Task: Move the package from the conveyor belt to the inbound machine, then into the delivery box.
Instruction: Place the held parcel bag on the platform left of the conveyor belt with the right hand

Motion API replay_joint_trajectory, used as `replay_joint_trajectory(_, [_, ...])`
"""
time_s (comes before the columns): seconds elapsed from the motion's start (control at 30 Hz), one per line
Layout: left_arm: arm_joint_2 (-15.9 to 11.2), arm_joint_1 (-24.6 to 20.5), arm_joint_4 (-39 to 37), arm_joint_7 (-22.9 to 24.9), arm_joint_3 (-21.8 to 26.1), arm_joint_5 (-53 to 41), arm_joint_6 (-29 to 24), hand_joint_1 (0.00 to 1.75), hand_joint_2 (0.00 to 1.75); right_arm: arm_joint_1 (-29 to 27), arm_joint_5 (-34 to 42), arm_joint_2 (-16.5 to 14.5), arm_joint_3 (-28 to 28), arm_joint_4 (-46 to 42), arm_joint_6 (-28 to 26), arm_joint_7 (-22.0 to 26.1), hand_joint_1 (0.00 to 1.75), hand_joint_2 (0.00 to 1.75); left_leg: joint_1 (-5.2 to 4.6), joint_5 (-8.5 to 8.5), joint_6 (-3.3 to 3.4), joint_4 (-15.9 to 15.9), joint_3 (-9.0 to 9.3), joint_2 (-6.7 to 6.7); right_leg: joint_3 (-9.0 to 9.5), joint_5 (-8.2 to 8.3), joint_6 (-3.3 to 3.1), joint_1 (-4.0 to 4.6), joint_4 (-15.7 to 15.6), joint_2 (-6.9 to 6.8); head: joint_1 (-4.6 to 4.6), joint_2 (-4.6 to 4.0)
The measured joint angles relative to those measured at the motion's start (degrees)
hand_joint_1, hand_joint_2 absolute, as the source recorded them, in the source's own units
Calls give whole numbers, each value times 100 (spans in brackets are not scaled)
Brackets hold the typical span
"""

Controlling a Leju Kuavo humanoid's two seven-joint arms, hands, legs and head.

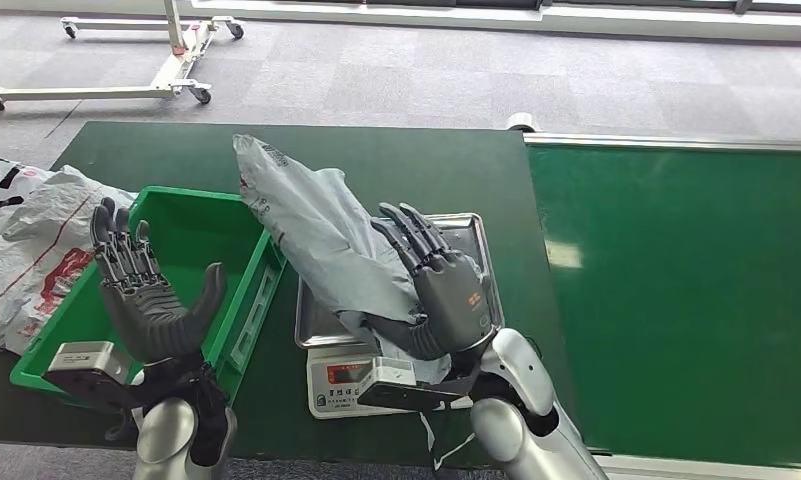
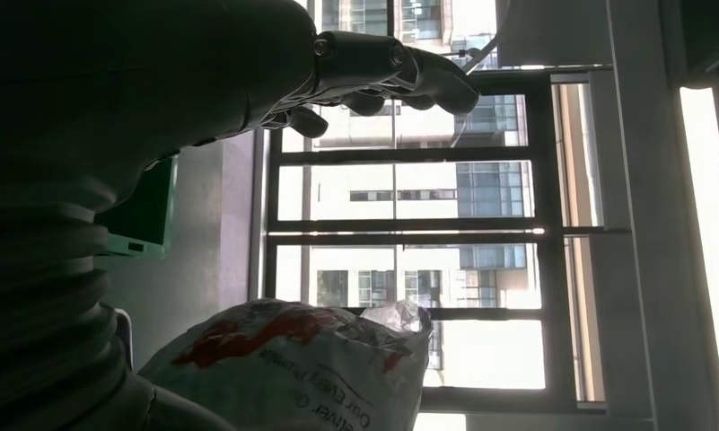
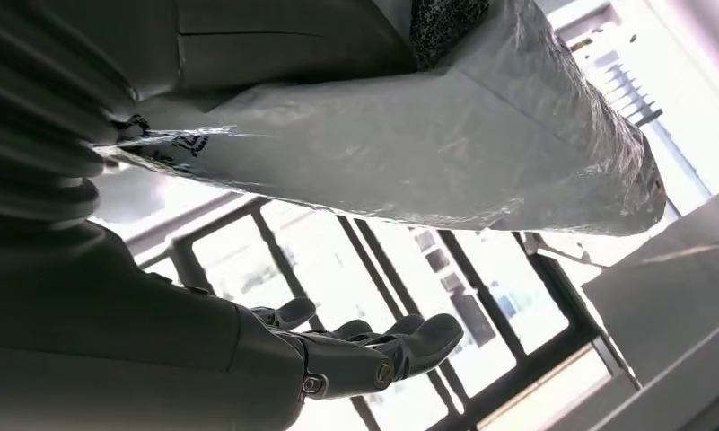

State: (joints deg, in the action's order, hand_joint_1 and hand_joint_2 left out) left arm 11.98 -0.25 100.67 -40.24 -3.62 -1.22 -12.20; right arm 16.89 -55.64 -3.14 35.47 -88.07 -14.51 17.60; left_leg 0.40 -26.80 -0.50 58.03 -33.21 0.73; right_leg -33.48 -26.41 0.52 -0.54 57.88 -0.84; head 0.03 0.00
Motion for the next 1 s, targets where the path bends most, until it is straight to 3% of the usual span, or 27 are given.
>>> replay_joint_trajectory(0.17, [-10, 25, 1, 0, -37, 0, -2, 0, 175, -11, 1502, 11, -93, 129, 638, 314, 0, 0, 0, 0, 0, 0, 0, 0, 0, 0, 0, -1, 0, 0, -1, 0])
replay_joint_trajectory(0.33, [-12, 29, -1, 1, -56, 2, 4, 0, 175, -83, 3557, 10, -363, 178, 1689, 1008, 0, 0, 0, 0, 0, 0, 0, 0, 0, 0, 0, -1, 0, 0, 0, 0])
replay_joint_trajectory(0.43, [-12, 30, -2, 2, -72, 3, 5, 0, 175, -99, 4243, 10, -515, 170, 2114, 1252, 0, 0, 0, 0, 0, 0, 1, 0, -1, 0, 0, -1, 0, 1, -1, 0])
replay_joint_trajectory(0.67, [-17, 61, -2, 1, -77, 4, 13, 0, 175, -115, 4526, 8, -713, 86, 2340, 1320, 0, 0, 0, 0, 0, 0, 1, 0, 0, 1, -1, 0, 0, 1, 1, 0])
replay_joint_trajectory(0.87, [-28, 84, -2, 0, -79, 4, 20, 0, 175, -154, 4419, -5, -799, 81, 2302, 1309, 0, 0, 0, 0, 0, 0, 2, 0, 0, 1, -1, 0, 0, 1, 0, 0])
replay_joint_trajectory(1.0, [-39, 81, -41, 2, -92, -164, -56, 0, 175, -248, 4368, -15, -909, -42, 2065, 1550, 0, 0, 0, 0, 0, 1, 2, 0, -2, 1, -1, -1, 0, 0, 0, 0])
